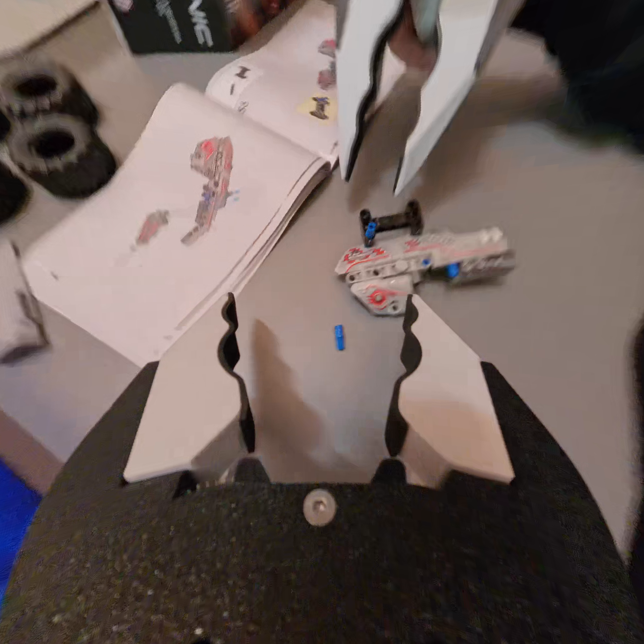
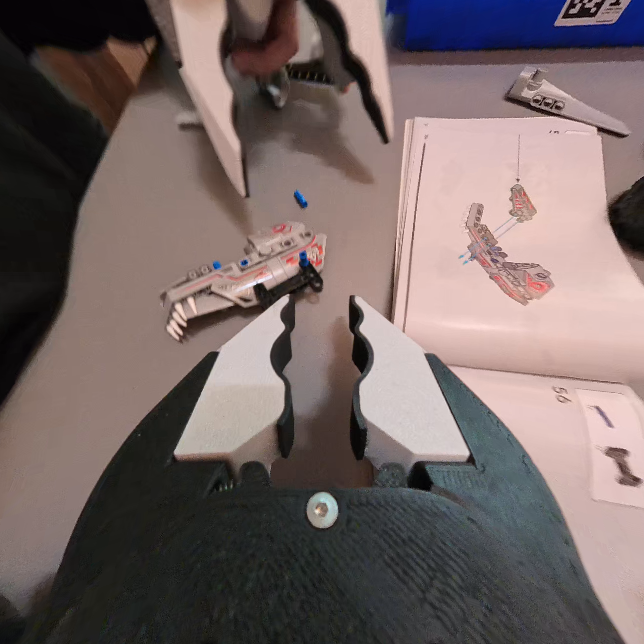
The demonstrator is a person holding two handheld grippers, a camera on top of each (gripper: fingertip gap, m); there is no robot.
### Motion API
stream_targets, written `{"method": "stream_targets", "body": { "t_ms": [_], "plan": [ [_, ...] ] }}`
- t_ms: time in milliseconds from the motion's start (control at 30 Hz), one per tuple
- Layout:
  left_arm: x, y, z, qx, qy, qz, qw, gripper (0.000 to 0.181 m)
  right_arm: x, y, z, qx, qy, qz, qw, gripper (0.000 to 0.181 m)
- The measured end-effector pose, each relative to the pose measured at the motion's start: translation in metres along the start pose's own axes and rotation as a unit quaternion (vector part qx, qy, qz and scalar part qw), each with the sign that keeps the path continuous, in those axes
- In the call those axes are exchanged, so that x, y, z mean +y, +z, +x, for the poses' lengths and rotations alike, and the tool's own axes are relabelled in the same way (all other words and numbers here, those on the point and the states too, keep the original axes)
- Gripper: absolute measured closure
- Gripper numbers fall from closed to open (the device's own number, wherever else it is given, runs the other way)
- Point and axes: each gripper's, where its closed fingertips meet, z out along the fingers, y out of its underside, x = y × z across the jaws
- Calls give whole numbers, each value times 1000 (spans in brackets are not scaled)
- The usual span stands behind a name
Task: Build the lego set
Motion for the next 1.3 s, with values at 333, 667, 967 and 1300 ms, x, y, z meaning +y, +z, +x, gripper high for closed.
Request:
{"method": "stream_targets", "body": {
  "t_ms": [333,667,967,1300],
  "plan": [
    [7,15,67,108,-294,3,950,128,-2,22,-9,-64,127,32,989,160],
    [-18,43,49,134,-273,21,953,134,4,1,-21,-12,175,103,979,173],
    [-63,57,79,270,-268,58,923,119,-11,-59,-23,147,119,232,954,173],
    [-116,52,86,364,-165,188,897,163,-15,-119,-34,239,86,302,919,141]
  ]
}}
